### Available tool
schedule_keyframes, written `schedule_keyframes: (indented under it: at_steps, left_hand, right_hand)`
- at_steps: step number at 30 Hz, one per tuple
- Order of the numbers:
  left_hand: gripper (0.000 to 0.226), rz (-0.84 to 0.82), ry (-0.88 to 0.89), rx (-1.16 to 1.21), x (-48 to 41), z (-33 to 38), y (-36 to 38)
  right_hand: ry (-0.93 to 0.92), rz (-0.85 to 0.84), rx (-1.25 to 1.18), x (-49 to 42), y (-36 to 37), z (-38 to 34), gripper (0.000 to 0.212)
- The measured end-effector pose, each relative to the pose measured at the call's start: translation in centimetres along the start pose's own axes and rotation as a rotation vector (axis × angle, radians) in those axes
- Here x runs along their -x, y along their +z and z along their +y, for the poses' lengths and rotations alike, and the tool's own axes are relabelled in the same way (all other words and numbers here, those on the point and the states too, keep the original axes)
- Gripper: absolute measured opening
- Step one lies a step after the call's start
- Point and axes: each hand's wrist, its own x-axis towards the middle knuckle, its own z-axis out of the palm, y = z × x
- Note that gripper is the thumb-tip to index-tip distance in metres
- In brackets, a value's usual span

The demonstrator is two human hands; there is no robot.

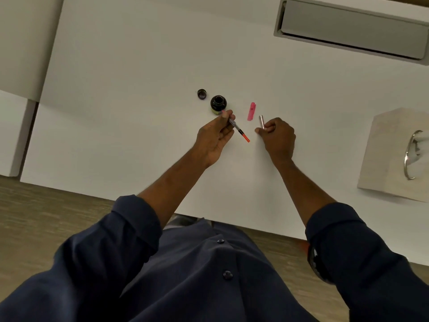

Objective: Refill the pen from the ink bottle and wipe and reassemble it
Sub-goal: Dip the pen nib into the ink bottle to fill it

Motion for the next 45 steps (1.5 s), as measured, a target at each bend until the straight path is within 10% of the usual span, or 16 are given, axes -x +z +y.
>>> schedule_keyframes:
  at_steps: [45]
  left_hand:
    - [0.031, 0.025, 0.045, -0.127, -1.3, 0.7, 1.2]
  right_hand:
    - [-0.088, 0.009, -0.45, 5.7, -2.8, -8.3, 0.015]
